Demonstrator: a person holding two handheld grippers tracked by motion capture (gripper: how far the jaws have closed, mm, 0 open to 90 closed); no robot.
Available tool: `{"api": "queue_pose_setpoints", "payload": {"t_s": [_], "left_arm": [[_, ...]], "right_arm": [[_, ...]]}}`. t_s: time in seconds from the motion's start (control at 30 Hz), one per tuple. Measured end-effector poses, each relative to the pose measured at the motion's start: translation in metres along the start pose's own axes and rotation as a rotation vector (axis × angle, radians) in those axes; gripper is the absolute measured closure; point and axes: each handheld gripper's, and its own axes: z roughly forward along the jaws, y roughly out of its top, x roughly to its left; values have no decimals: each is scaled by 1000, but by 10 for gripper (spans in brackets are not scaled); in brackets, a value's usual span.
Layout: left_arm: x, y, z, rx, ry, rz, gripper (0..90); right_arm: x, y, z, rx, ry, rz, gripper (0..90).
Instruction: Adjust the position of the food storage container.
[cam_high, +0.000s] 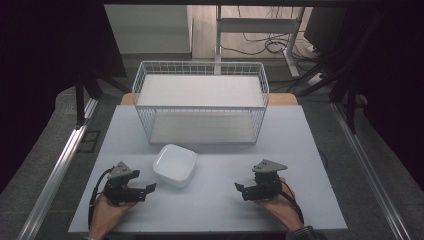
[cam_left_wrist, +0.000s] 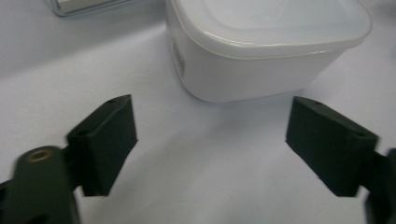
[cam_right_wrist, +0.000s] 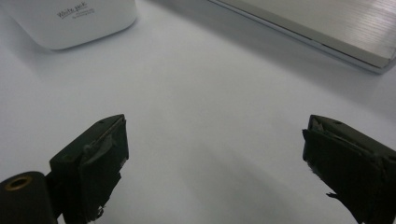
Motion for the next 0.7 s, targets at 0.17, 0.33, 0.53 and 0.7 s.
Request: {"api": "queue_pose_setpoints", "payload": {"t_s": [0.17,0.33,0.53,0.7], "left_arm": [[8,3,2,-6,-12,-13,301],[16,6,3,-28,-24,-31,386],[27,12,6,-55,6,-50,540],[33,21,16,-40,26,-40,676]], "right_arm": [[1,5,3,-18,1,-15,125],[1,10,4,-17,12,-36,282],[4,17,7,-25,32,-46,421],[10,22,11,-12,41,-76,539]]}}
